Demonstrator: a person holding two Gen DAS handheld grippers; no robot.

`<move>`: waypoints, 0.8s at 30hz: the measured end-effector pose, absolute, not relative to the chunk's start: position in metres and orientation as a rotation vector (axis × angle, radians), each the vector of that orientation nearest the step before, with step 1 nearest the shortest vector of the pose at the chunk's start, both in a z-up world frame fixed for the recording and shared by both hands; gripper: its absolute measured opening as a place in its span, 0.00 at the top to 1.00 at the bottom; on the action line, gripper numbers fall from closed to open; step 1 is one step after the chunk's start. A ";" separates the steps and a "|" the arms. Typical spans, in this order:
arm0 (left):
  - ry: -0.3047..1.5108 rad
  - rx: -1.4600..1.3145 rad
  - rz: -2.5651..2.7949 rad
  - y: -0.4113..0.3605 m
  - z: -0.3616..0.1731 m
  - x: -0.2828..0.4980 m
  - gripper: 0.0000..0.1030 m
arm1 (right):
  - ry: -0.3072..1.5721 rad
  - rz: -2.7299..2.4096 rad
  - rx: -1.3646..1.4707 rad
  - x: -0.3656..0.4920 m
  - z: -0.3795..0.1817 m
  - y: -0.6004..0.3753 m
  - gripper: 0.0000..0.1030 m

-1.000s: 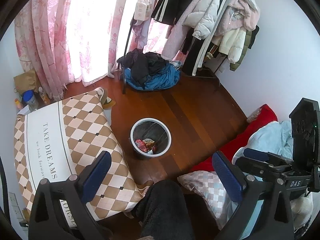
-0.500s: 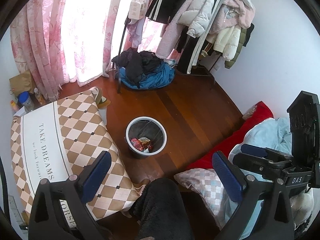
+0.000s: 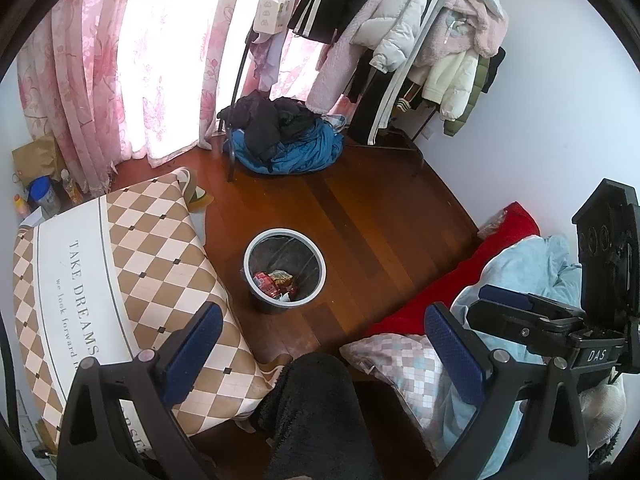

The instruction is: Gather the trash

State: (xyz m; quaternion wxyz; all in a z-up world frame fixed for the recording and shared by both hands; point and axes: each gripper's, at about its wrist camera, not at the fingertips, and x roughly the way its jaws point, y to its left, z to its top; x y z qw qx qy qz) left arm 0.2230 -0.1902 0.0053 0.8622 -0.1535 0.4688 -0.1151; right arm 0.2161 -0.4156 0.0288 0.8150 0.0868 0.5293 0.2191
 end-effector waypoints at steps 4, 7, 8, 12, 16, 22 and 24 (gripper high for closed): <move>0.981 -0.323 -0.240 -0.189 0.005 0.223 0.00 | 1.129 0.467 0.186 0.215 0.029 -0.414 0.00; 0.981 -0.321 -0.239 -0.189 0.005 0.223 0.00 | 1.129 0.468 0.184 0.214 0.029 -0.414 0.00; 0.982 -0.323 -0.241 -0.188 0.005 0.223 0.00 | 1.129 0.467 0.185 0.214 0.029 -0.414 0.00; 0.981 -0.323 -0.242 -0.188 0.005 0.223 0.00 | 1.130 0.465 0.184 0.214 0.030 -0.413 0.00; 0.982 -0.324 -0.242 -0.188 0.004 0.222 0.00 | 1.129 0.465 0.181 0.213 0.030 -0.413 0.00; 0.982 -0.325 -0.244 -0.186 0.005 0.222 0.00 | 1.130 0.466 0.182 0.213 0.029 -0.413 0.00; 0.979 -0.327 -0.240 -0.187 0.006 0.222 0.00 | 1.131 0.466 0.183 0.213 0.030 -0.412 0.00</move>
